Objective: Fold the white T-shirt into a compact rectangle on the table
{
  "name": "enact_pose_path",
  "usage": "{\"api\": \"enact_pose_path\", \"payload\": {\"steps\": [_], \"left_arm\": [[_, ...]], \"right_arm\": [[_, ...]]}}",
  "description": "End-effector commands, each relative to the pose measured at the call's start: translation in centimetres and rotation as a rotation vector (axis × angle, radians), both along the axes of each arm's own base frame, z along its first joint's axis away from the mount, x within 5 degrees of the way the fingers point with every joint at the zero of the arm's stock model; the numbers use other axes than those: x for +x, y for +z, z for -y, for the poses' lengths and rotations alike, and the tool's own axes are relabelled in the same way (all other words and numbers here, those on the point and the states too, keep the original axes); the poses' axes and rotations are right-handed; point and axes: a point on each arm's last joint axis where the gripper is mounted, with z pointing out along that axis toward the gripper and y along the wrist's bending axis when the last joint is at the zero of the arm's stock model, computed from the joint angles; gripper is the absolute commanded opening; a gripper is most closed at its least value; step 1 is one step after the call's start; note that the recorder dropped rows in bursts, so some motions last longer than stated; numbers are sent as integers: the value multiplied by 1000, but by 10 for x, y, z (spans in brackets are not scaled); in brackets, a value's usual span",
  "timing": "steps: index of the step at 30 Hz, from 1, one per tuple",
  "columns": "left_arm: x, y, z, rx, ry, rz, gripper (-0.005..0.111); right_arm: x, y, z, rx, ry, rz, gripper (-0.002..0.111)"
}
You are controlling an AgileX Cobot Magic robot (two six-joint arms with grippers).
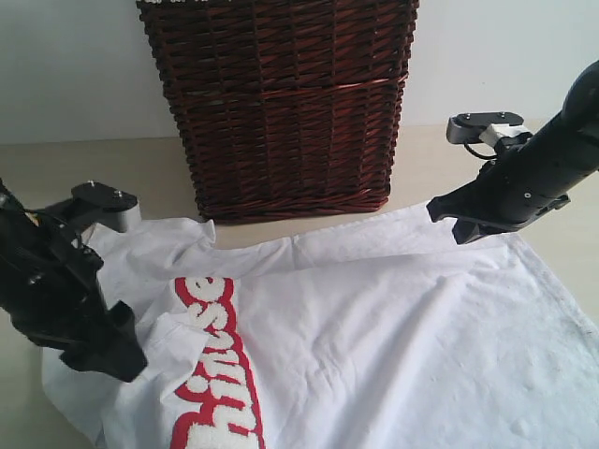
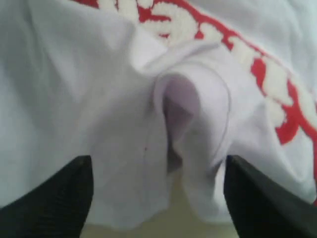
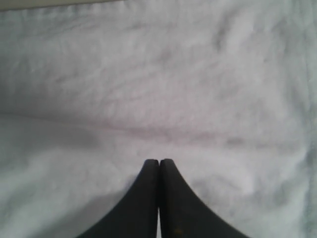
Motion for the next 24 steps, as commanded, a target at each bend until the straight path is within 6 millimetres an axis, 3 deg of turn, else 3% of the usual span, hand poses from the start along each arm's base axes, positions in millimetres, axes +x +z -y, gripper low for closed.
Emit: {"api": "enact_pose_path", "payload": {"steps": [1, 5, 8, 12, 15, 19, 24], "left_arm": [[-3, 27, -10, 82, -81, 79, 67], [-19, 32, -14, 74, -208, 75, 66], [-43, 14, -18, 66, -388, 44, 66], [-69, -17, -4, -19, -694, 186, 66], [-75, -37, 1, 65, -863, 384, 66], [-80, -54, -5, 194, -1034, 501, 66], [-76, -62, -6, 229, -1032, 565, 59]], "right_arm": [[-1, 3, -2, -4, 17, 9, 0], [-1, 4, -4, -5, 21, 14, 0], [-1, 4, -4, -5, 20, 16, 0], [-1, 4, -4, 0, 14, 19, 0], [-1, 4, -4, 0, 14, 19, 0], [-1, 4, -4, -1, 18, 20, 0], [-1, 4, -4, -2, 20, 20, 0]]}}
